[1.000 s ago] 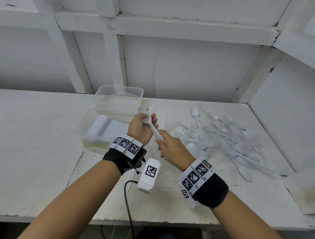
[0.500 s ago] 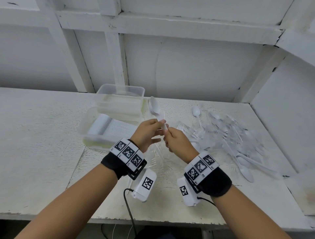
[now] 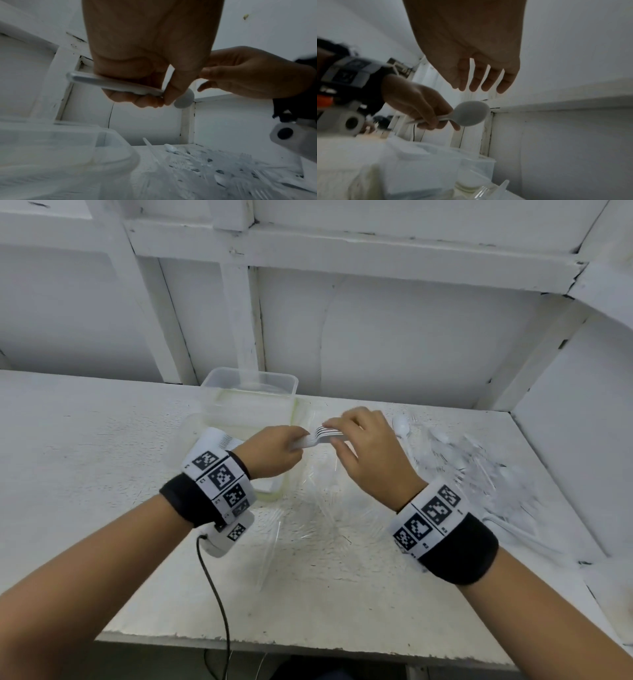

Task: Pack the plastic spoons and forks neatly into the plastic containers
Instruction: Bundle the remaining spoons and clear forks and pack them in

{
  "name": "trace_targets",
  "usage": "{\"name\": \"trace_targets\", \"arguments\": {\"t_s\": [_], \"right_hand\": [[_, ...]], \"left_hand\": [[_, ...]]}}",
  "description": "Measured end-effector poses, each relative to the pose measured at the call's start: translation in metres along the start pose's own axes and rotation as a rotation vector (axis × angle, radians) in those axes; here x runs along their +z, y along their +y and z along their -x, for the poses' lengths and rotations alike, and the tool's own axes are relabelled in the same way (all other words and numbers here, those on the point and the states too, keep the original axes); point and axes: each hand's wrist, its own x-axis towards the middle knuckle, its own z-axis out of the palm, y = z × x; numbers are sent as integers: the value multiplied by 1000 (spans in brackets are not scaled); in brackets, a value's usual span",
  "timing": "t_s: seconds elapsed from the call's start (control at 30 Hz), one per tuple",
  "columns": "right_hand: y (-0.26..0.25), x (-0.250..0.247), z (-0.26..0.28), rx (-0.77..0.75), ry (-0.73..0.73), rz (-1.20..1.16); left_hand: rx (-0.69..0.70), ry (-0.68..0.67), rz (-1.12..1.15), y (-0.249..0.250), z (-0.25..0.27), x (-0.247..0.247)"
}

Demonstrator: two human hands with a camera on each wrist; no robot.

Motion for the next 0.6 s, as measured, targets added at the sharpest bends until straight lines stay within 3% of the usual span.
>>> {"name": "trace_targets", "arguments": {"t_s": [0.07, 0.2, 0.47, 0.53, 0.6], "right_hand": [[1, 8, -5, -104, -4, 175], [-3, 28, -13, -208, -158, 311], [-21, 45, -34, -90, -457, 253], [-23, 49, -41, -13, -521, 224], [-24, 57, -50, 49, -553, 170]], "left_hand": [[16, -21, -12, -6, 1, -3], [63, -55, 26, -15, 3, -7], [45, -54, 38, -46, 12, -22], [-21, 24, 85, -63, 13, -34], [-134, 185, 175, -86, 11, -48]]}}
